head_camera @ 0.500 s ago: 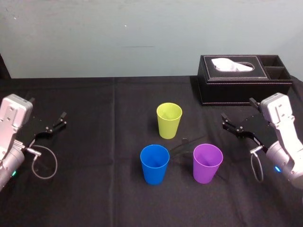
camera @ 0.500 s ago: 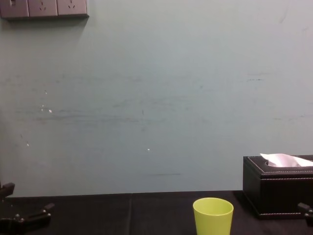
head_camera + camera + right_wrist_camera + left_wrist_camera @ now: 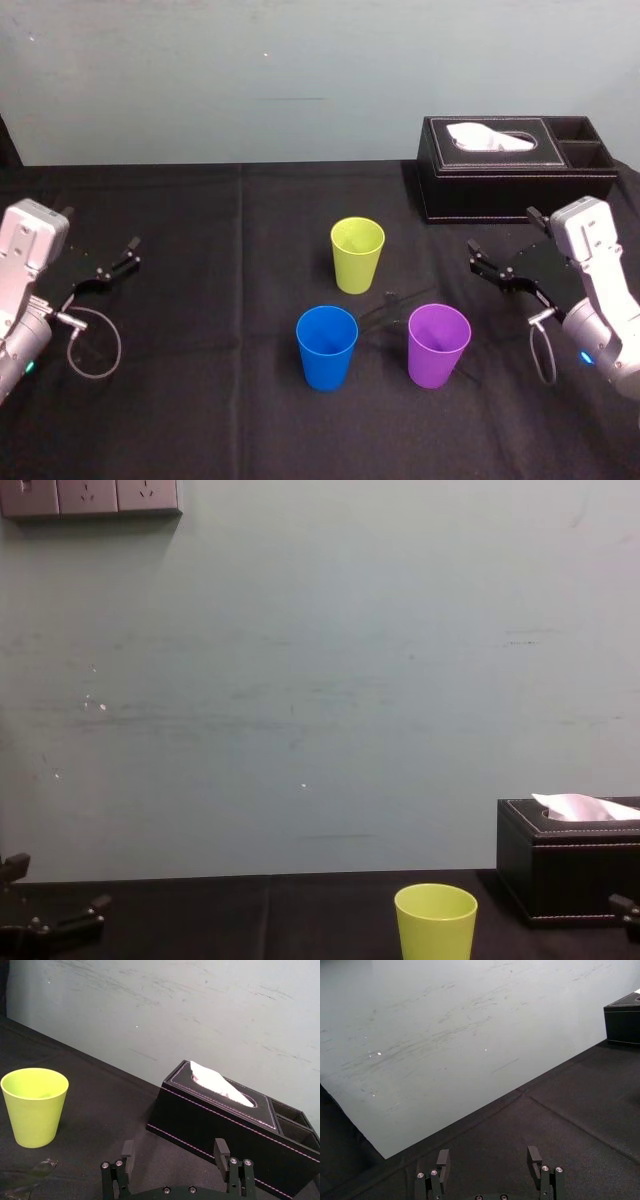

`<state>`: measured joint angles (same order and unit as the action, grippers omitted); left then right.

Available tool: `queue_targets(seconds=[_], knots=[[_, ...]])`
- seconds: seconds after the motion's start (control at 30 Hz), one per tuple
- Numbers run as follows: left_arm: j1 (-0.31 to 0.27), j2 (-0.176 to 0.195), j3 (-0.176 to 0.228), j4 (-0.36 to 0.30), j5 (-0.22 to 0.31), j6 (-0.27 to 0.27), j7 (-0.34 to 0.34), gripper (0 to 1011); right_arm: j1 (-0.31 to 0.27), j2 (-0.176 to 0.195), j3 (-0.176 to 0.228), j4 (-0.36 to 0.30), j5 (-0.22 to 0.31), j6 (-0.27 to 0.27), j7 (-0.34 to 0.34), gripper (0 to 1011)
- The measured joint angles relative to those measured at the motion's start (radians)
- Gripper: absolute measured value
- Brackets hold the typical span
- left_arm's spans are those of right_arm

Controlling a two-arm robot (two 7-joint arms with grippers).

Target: Stack the three plastic cups sequentially using one hand.

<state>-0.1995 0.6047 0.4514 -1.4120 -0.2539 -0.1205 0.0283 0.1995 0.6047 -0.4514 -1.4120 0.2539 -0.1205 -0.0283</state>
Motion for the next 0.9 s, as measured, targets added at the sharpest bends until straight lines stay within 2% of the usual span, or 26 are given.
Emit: queue_targets(seconds=[0.9], knots=[[0.0,0.0,0.0,0.0,0.0,0.0,0.0,1010,0.0,0.0,0.0,0.0,0.0,0.0,0.0,1003]])
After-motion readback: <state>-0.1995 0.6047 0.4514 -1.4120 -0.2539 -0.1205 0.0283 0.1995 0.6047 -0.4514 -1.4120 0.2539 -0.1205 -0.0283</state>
